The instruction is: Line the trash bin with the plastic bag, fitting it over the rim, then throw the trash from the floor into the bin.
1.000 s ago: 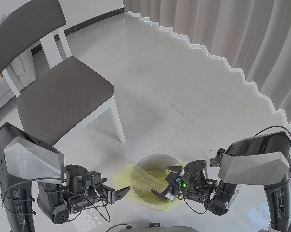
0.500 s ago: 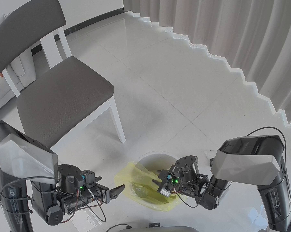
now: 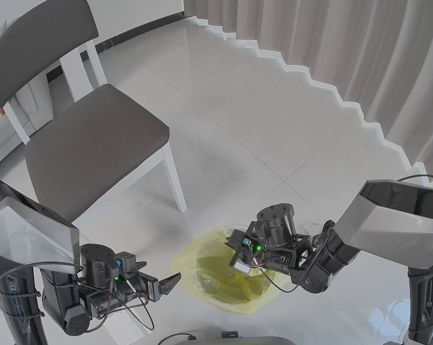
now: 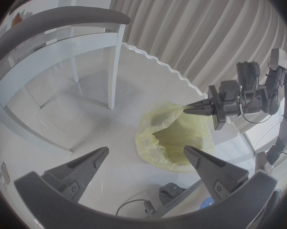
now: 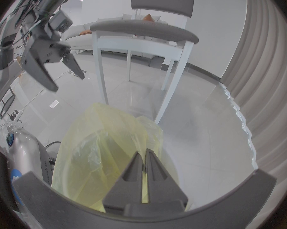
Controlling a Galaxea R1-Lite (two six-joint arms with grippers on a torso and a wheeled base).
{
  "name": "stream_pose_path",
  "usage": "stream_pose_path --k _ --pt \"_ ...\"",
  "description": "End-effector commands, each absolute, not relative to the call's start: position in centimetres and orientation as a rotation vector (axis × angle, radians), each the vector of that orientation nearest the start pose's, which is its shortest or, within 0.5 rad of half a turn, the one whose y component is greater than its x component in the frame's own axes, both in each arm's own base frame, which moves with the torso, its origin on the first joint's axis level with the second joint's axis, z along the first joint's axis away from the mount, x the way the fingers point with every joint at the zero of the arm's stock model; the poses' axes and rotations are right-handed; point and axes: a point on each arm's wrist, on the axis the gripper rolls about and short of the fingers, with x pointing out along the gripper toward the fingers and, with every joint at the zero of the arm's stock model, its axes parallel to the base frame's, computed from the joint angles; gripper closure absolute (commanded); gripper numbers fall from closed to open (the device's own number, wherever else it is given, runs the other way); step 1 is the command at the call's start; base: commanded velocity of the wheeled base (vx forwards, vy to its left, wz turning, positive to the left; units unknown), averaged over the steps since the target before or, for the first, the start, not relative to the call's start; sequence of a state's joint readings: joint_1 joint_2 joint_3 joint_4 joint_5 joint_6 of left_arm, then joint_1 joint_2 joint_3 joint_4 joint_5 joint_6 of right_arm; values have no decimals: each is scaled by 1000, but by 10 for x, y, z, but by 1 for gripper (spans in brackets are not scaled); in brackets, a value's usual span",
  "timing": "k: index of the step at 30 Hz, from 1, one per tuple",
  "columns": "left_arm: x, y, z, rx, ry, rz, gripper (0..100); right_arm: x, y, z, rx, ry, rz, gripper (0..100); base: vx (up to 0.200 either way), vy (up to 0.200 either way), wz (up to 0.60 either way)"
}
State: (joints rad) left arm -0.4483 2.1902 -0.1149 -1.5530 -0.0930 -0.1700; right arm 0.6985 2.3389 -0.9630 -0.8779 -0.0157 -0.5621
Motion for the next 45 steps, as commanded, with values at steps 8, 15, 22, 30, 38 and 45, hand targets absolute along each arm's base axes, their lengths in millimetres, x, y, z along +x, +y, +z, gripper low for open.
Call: stream_pose_path --k 8,15,22,30,38,45 --pt "217 -101 5 -74 562 -453 0 333 269 48 -760 193 764 100 0 0 0" --pt "216 -90 4 -81 582 -414 0 366 260 44 -772 220 730 100 0 0 0" --pt "211 -88 1 -79 610 -408 0 396 264 42 -761 218 715 100 0 0 0" --pt "208 -86 1 -77 621 -405 0 417 269 30 -756 244 734 100 0 0 0" --pt "209 -87 -1 -78 626 -407 0 421 270 24 -747 243 764 100 0 0 0" --pt "213 -91 -1 -79 610 -420 0 417 271 31 -737 229 766 0 0 0 0"
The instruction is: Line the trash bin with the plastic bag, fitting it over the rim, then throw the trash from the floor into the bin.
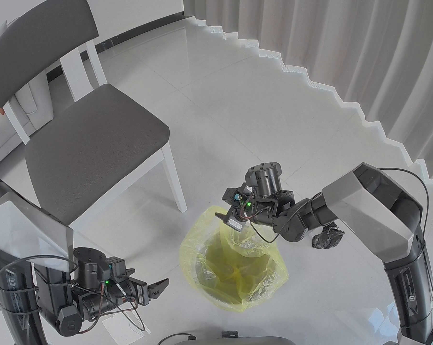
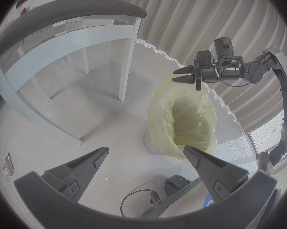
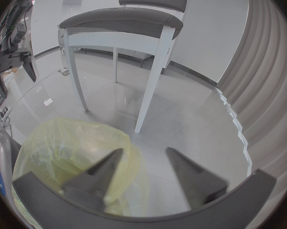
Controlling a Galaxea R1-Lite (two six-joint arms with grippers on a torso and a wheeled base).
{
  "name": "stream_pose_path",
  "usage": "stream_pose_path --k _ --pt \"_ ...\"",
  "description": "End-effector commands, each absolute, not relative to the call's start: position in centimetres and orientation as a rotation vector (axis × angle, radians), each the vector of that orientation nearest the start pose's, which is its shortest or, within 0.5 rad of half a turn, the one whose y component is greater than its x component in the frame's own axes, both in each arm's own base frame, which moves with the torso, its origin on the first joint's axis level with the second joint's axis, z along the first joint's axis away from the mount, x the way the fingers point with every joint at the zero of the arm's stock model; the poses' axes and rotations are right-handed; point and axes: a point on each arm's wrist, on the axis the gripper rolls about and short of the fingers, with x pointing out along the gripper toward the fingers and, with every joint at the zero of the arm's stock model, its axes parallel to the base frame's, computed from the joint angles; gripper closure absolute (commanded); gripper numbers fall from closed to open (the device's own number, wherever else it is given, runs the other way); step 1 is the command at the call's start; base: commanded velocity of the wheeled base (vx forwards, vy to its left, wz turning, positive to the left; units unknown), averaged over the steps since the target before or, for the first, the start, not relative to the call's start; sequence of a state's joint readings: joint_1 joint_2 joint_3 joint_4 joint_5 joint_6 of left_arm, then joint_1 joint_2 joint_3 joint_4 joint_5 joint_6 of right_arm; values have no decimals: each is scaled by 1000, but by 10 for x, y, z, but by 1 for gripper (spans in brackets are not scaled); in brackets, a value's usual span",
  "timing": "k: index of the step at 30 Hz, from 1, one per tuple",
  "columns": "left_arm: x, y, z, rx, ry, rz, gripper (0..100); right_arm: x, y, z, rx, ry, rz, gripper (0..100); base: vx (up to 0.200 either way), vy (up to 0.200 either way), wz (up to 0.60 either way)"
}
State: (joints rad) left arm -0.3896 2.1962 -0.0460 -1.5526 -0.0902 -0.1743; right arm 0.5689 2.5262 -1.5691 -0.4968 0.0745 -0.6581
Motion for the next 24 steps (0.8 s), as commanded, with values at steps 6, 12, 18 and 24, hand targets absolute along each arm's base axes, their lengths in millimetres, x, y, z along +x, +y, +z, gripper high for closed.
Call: stream_pose_path --k 6,12,18,24 --pt "226 -100 3 -86 550 -443 0 414 268 47 -706 208 753 0 0 0 0" --pt "234 -120 8 -82 487 -506 0 394 236 69 -660 173 697 0 0 0 0" --pt "244 -143 12 -86 424 -584 0 335 222 63 -680 151 672 0 0 0 0" --pt "254 -152 0 -64 427 -598 0 296 202 64 -733 190 625 0 0 0 0"
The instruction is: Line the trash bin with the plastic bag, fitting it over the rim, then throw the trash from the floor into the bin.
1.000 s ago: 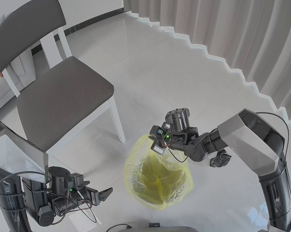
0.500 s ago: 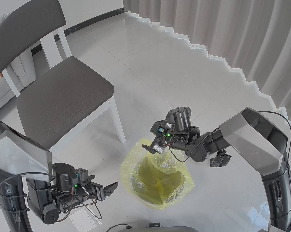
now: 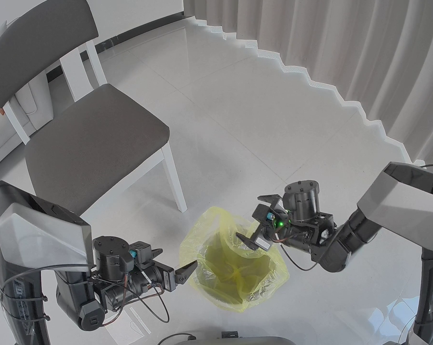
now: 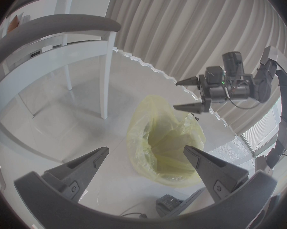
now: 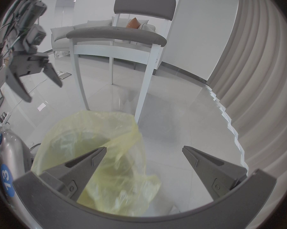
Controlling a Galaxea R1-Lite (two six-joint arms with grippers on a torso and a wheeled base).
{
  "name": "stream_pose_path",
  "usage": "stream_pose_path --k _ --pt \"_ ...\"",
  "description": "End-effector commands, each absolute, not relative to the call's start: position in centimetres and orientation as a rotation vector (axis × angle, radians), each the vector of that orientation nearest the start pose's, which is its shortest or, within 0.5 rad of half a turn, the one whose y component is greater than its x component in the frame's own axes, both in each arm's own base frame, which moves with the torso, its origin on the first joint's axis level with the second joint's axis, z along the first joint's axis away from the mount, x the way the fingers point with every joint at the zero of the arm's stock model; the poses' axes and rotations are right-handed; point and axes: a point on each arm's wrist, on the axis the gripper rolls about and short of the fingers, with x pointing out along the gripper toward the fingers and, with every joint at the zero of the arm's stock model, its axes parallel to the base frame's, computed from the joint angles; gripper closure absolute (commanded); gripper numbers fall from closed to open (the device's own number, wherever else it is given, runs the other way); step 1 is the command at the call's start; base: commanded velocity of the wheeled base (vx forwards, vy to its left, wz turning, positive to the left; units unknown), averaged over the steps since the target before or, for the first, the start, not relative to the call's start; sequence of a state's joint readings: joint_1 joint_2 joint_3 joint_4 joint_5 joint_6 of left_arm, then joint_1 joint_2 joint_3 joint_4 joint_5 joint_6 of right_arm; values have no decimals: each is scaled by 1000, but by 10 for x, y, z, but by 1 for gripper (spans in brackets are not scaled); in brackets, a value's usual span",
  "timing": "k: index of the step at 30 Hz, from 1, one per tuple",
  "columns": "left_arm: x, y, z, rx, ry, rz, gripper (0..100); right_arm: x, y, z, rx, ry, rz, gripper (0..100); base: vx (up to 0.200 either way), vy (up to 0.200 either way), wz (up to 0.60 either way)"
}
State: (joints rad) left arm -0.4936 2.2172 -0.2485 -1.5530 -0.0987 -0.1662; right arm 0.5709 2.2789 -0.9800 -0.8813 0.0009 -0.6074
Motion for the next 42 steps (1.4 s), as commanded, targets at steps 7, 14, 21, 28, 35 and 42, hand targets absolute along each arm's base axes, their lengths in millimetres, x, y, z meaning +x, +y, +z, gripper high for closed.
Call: stream_pose_path --k 7,14,21,28,35,42 --pt "257 -157 -12 -54 445 -593 0 262 182 53 -766 206 578 0 0 0 0" --pt "256 -160 -22 -44 473 -600 0 269 171 22 -769 256 557 0 0 0 0" --pt "251 -157 -17 -46 476 -597 0 275 179 -13 -793 320 588 0 0 0 0" --pt "248 -156 -17 -42 484 -597 0 285 182 -24 -791 319 581 0 0 0 0" --pt "247 -156 -18 -40 492 -596 0 303 178 -29 -779 317 544 100 0 0 0" --pt "248 -156 -18 -41 489 -594 0 314 168 -25 -765 311 500 100 0 0 0"
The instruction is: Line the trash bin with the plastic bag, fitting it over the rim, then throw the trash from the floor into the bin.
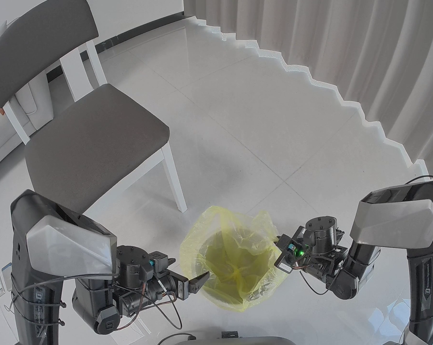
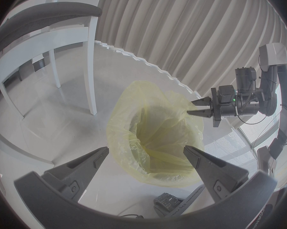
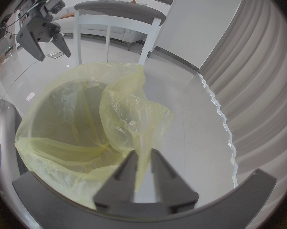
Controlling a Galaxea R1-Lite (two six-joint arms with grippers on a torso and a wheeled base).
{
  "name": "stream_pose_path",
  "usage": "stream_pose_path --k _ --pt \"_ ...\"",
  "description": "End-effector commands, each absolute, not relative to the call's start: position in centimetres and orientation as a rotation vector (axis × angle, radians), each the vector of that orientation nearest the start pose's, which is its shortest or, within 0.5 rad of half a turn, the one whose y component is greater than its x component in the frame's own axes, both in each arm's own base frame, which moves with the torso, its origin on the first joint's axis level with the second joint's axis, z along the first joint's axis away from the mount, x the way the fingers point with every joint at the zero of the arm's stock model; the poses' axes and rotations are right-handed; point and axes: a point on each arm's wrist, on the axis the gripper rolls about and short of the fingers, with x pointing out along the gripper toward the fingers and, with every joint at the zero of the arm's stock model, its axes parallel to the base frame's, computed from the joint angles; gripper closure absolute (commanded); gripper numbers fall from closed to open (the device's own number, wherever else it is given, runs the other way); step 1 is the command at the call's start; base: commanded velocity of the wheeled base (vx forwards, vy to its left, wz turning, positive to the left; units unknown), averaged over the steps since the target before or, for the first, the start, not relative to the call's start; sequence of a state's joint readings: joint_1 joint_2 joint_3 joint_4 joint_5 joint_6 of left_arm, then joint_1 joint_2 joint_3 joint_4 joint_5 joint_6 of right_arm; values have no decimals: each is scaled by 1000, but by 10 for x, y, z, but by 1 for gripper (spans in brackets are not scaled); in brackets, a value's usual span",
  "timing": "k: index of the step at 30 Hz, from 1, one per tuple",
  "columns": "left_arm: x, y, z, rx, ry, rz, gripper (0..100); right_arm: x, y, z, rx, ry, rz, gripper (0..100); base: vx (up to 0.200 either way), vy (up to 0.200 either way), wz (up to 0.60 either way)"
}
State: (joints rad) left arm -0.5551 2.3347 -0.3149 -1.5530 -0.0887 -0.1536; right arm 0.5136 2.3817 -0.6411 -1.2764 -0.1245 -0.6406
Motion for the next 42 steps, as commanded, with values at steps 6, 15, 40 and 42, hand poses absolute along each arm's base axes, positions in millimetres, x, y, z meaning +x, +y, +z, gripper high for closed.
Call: stream_pose_path --k 6,15,40,42 --pt "259 -159 -24 -47 476 -587 0 326 162 -25 -759 313 470 100 0 0 0" --pt "293 -155 -42 -60 492 -535 0 334 162 -43 -764 345 469 100 0 0 0" --pt "333 -136 -58 -91 493 -446 0 353 151 -62 -761 398 438 100 0 0 0" --pt "333 -139 -62 -94 496 -473 0 352 152 -61 -761 397 439 100 0 0 0"
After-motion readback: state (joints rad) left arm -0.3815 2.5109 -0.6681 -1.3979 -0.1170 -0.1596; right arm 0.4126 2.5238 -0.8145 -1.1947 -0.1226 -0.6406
